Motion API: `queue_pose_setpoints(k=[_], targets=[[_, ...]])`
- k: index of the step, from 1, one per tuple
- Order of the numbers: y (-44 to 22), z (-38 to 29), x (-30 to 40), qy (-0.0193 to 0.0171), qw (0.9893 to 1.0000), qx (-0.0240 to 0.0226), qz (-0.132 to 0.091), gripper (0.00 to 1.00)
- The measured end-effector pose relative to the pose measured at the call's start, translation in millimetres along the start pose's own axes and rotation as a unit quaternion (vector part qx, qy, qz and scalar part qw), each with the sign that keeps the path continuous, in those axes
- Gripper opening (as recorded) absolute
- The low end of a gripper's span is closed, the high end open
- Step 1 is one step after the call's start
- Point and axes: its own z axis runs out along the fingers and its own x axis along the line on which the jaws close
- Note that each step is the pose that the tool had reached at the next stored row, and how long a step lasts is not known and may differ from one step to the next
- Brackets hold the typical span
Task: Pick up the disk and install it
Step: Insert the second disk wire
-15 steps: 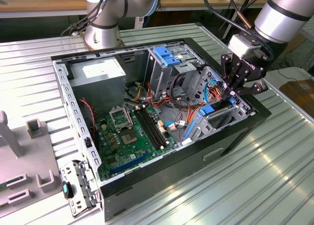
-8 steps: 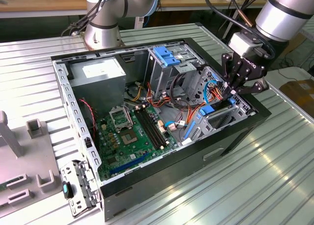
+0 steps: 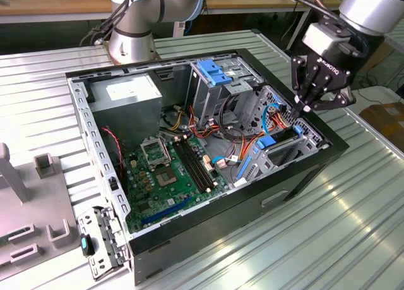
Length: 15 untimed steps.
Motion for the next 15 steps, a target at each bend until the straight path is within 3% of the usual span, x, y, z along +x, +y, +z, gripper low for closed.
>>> queue_pose_setpoints(k=[2,8,11,15], targets=[[0.2,-2.7,-7.4,0.0,1.0,-0.0057,0.0,0.11],[0.4,-12.7,-18.1,0.0,1.0,-0.0085,0.0,0.11],[3.1,-9.4,-22.4,0.0001,0.9999,-0.0152,0.0,0.11],[3.0,-7.8,-27.9,0.0013,0.9999,-0.0152,0.0,0.11]])
